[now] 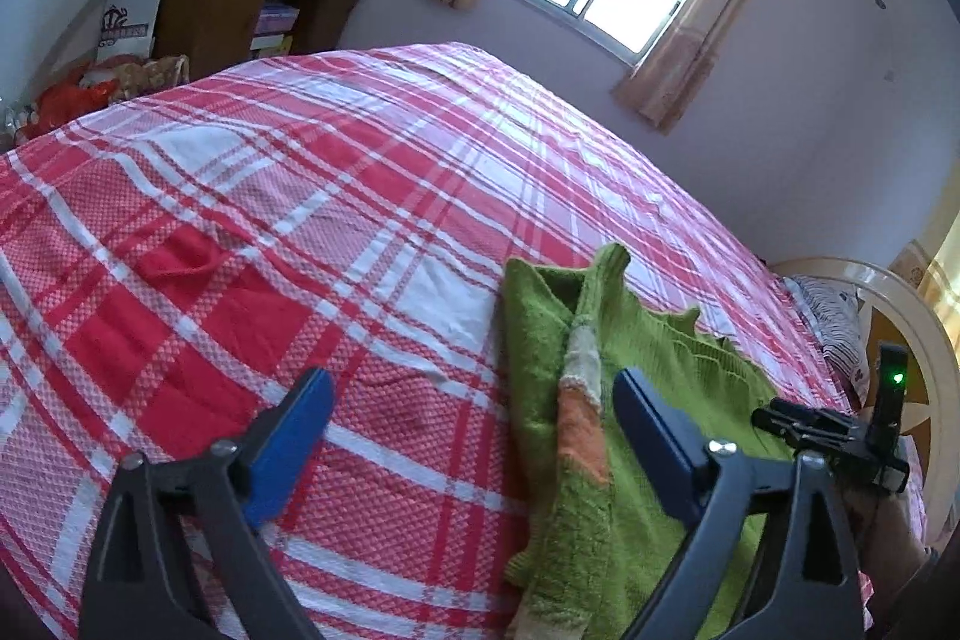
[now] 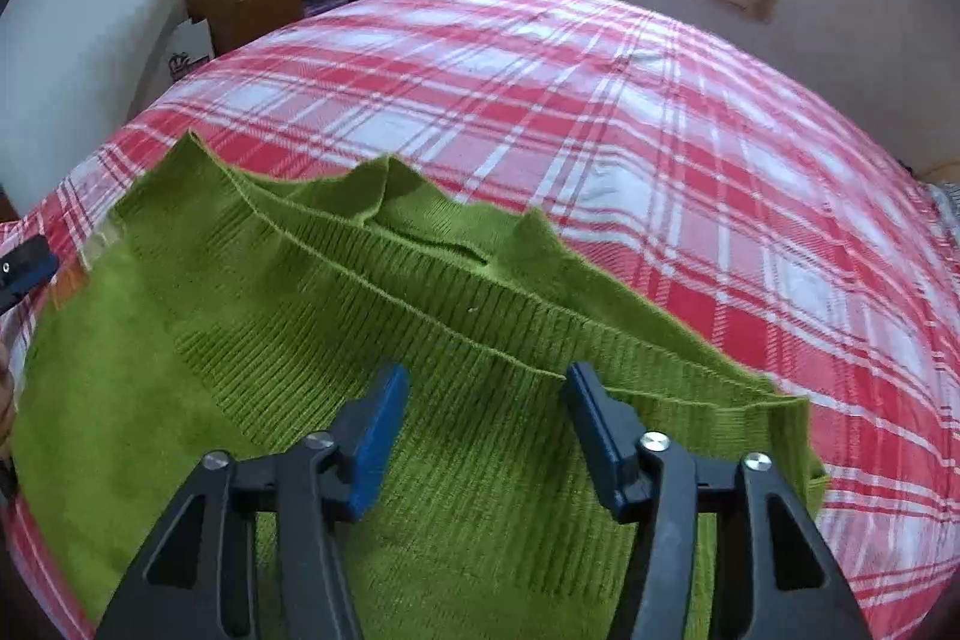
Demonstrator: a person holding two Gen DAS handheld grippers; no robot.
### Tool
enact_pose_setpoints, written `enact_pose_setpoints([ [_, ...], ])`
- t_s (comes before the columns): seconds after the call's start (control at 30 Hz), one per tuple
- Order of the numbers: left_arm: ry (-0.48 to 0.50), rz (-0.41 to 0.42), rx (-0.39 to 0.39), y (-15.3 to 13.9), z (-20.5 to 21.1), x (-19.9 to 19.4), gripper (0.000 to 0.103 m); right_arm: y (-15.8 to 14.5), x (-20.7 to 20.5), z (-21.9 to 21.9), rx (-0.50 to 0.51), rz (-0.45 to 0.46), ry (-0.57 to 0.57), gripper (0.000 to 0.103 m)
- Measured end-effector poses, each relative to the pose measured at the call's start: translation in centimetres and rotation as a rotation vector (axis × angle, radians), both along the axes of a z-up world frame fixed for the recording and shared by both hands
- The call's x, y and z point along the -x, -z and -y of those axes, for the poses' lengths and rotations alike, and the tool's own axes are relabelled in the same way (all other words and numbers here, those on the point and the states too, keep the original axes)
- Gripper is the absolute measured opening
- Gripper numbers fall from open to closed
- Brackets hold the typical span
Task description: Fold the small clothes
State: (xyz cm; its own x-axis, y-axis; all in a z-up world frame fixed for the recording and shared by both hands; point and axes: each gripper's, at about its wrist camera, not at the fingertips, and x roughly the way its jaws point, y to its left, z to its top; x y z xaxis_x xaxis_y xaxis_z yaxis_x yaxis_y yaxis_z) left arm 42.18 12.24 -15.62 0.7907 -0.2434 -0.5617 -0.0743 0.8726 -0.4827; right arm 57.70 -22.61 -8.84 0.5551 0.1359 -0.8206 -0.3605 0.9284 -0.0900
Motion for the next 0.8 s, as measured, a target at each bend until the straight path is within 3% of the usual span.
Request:
enact_pose_setpoints([
  [0.03, 0.000, -0.001, 0.002, 0.0, 0.0, 0.0, 0.097, 0.3, -0.1, 0.0, -0.002, -0.012, -0.012, 0.041],
  [0.07, 0.000, -0.001, 0.004, 0.0, -0.1, 0.0, 0.097, 0.5, 0.0, -0.1, -0.003, -0.021, -0.035, 0.017],
  [0.13, 0.000, 0.000, 0.002, 0.0, -0.1, 0.0, 0.097, 0.5, 0.4, -0.6, 0.023, -0.014, -0.060, 0.005],
  [0.3, -0.008, 0.014, 0.032, 0.1, -0.5, 0.2, 0.097, -0.4, 1.1, -0.8, 0.056, 0.042, -0.070, 0.003],
  [0.5, -0.054, 0.050, 0.081, 0.1, -1.7, 0.9, 0.098, -2.0, -0.2, -0.6, 0.071, 0.122, 0.007, 0.002],
  [0.6, -0.059, 0.051, 0.076, 0.1, -1.5, 0.9, 0.099, -1.9, -1.3, -1.0, 0.080, 0.117, 0.028, 0.002],
  [0.73, -0.055, 0.046, 0.069, 0.1, -1.2, 0.6, 0.100, 0.8, -2.7, -1.4, 0.124, 0.032, 0.042, 0.003],
  [0.8, -0.051, 0.043, 0.064, 0.2, -1.1, 0.5, 0.101, 0.4, -2.6, -1.0, 0.104, 0.042, 0.056, 0.009],
])
